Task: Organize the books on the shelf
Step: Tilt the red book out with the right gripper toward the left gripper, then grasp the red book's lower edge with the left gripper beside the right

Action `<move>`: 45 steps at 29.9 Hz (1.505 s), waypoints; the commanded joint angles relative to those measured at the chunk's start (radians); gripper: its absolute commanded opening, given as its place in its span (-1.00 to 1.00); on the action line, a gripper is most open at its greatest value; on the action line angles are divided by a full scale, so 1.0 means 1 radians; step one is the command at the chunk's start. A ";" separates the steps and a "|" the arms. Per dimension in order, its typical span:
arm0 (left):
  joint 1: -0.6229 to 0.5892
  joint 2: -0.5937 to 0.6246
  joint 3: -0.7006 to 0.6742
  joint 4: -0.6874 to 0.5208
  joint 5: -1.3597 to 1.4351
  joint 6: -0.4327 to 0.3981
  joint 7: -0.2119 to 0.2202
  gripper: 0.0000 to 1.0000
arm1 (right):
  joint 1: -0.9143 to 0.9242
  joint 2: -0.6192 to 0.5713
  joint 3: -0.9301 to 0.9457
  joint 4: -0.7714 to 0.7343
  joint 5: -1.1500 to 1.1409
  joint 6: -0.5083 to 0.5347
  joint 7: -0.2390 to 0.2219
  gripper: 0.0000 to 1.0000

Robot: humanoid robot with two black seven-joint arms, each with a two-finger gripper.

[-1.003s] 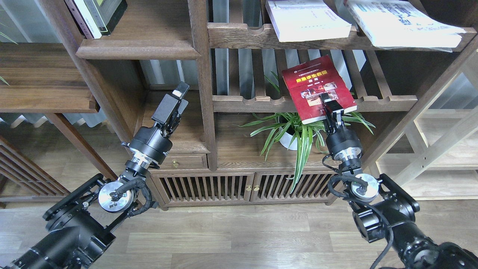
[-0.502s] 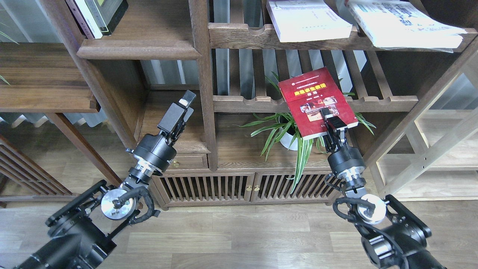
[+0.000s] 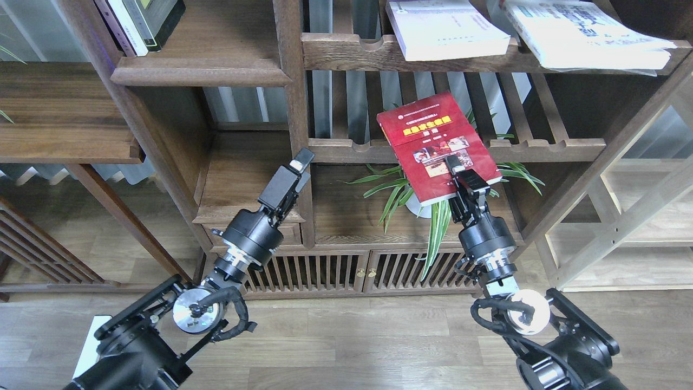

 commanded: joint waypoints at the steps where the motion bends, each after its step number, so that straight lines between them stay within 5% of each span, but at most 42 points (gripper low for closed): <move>1: 0.002 -0.003 0.003 0.015 -0.001 0.000 0.000 0.98 | -0.014 0.001 -0.019 0.027 0.000 0.000 0.000 -0.91; 20: 0.008 -0.003 0.053 0.024 -0.015 0.000 0.005 0.98 | -0.021 0.072 -0.108 0.076 -0.002 0.000 -0.003 -0.91; 25: 0.010 -0.003 0.052 0.024 -0.050 0.000 0.080 0.98 | -0.019 0.075 -0.135 0.081 -0.002 0.000 -0.001 -0.91; 34: 0.004 -0.003 0.050 0.007 -0.113 0.000 0.087 0.97 | -0.016 0.093 -0.235 0.093 -0.002 0.000 -0.001 -0.91; 45: 0.007 0.033 0.060 -0.002 -0.205 0.000 0.159 0.92 | -0.001 0.089 -0.234 0.093 -0.002 0.000 -0.003 -0.91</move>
